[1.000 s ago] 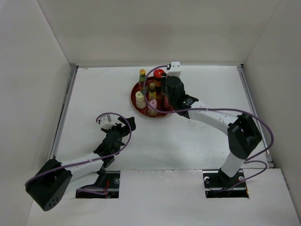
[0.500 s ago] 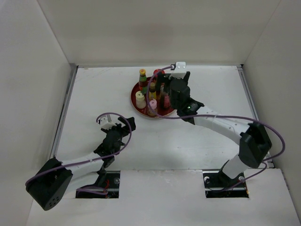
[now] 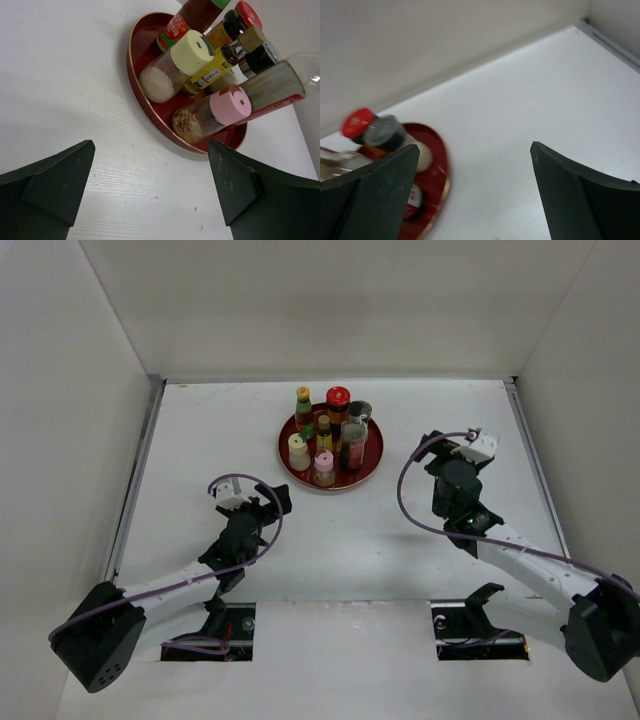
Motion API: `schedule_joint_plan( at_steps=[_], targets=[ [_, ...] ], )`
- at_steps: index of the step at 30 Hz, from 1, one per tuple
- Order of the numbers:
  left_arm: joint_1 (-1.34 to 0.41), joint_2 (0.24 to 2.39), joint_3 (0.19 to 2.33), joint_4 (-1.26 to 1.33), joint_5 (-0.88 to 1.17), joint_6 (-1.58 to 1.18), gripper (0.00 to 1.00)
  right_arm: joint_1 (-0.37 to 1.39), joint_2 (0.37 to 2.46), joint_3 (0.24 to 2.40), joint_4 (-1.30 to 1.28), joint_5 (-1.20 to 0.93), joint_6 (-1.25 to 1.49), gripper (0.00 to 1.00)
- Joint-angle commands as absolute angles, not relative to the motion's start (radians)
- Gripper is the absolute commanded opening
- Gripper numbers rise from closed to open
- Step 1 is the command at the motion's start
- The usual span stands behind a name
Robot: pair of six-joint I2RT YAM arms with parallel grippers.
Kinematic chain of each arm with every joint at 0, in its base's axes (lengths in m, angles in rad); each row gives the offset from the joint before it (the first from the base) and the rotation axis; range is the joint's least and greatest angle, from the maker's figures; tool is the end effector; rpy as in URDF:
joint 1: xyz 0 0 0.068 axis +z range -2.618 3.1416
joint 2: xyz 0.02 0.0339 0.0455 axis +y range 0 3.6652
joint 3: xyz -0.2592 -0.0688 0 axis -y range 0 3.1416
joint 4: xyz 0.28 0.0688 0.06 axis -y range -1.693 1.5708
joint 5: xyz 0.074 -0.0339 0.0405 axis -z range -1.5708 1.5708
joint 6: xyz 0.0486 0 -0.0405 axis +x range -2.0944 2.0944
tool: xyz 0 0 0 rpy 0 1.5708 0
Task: Organize the condiment bottles
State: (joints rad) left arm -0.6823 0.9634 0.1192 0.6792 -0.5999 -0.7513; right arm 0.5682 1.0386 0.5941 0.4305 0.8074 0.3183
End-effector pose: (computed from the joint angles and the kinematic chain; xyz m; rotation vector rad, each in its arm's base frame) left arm 0.1845 -0.1146 0.1382 -0.4980 1.6642 -0.5435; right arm 0.2504 0.1182 0.2691 0.4273 1.5219 0.0539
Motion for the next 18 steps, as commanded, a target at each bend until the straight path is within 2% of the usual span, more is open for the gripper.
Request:
schedule_joint_plan(
  at_steps=[1, 6, 10, 18],
  targets=[
    [-0.691, 0.949, 0.202, 0.547, -0.626, -0.748, 1.00, 0.501, 1.032, 0.509, 0.442, 0.776, 0.518, 1.00],
    [-0.679, 0.957, 0.273, 0.307, -0.618, -0.810, 1.00, 0.466, 1.075, 0.427, 0.433, 0.767, 0.707, 1.00],
    [-0.709, 0.921, 0.336, 0.118, -0.614, -0.824, 1.00, 0.436, 1.092, 0.445, 0.390, 0.717, 0.733, 1.00],
    [-0.774, 0.839, 0.362, 0.035, -0.614, -0.828, 1.00, 0.386, 1.084, 0.439, 0.380, 0.620, 0.768, 1.00]
  ],
)
